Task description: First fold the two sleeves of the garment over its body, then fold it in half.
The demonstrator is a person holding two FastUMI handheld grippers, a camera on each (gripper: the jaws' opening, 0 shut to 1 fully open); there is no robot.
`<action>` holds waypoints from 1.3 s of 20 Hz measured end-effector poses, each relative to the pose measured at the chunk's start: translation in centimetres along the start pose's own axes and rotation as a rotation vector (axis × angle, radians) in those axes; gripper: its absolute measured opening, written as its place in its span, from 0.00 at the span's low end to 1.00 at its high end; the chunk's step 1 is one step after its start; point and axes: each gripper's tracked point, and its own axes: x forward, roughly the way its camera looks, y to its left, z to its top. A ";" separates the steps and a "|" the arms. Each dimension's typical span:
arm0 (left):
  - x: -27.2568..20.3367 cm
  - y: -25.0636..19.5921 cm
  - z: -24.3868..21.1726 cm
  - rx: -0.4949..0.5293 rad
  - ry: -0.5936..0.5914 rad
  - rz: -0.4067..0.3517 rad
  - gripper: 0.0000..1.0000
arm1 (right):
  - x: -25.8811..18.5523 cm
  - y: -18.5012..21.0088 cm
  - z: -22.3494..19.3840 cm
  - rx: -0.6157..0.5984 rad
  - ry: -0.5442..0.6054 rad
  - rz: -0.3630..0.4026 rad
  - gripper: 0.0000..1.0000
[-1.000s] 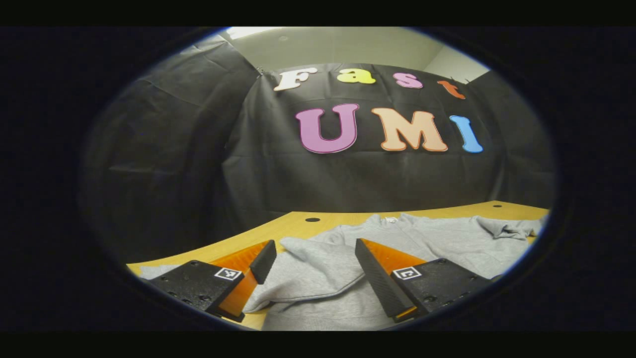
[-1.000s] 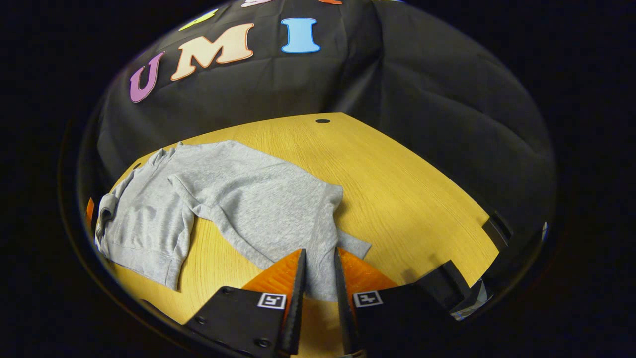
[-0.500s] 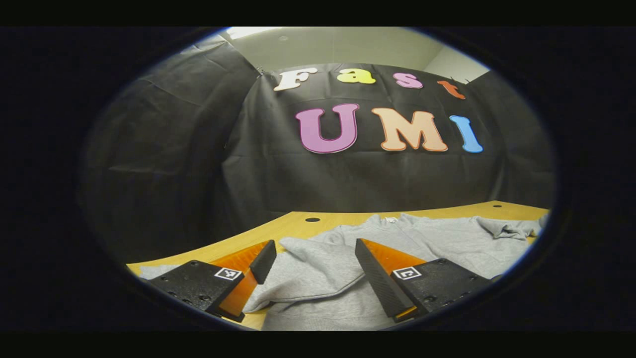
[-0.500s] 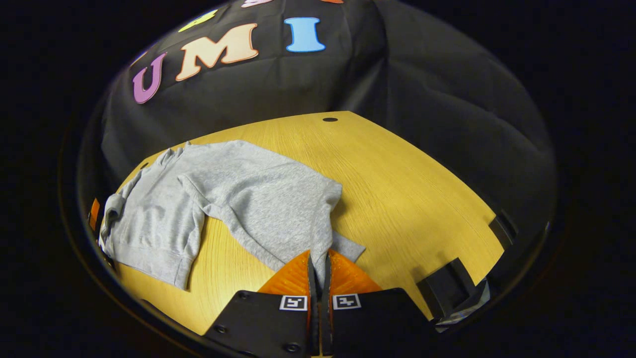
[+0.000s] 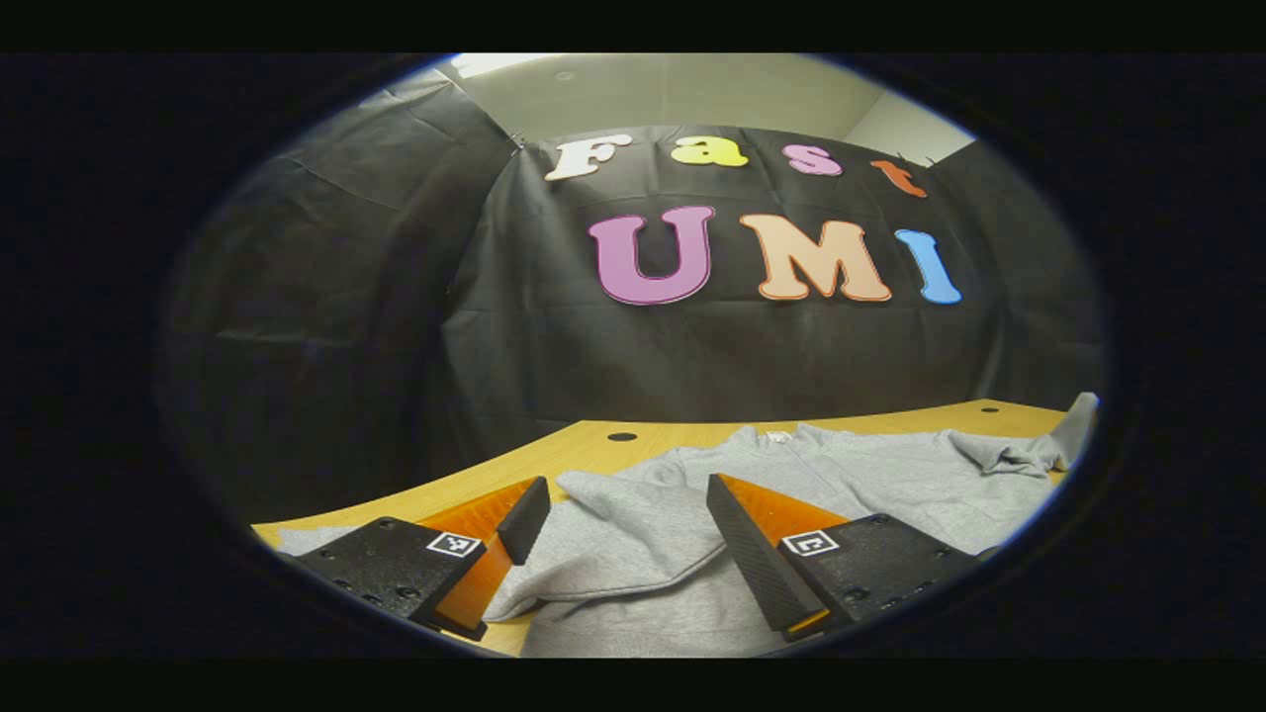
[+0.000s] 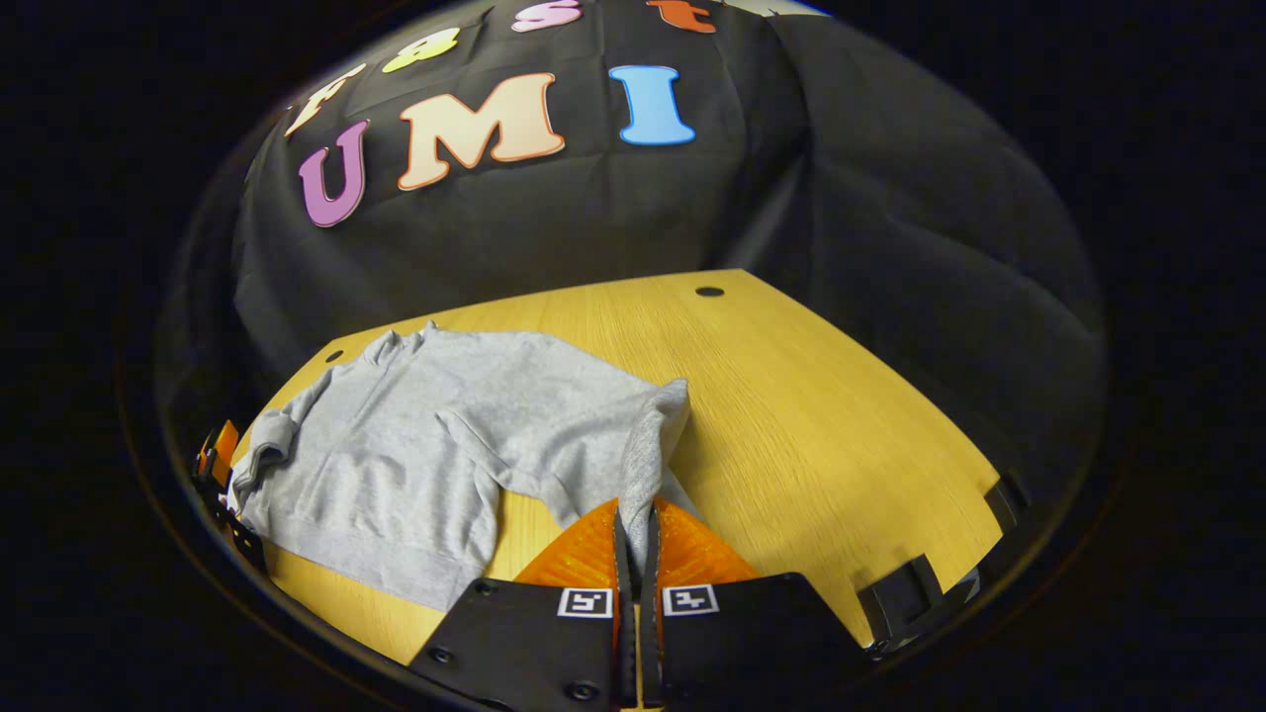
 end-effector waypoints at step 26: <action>0.2 -0.3 0.1 0.000 0.001 -0.002 0.94 | 7.5 41.2 8.8 -0.204 -0.036 0.643 0.04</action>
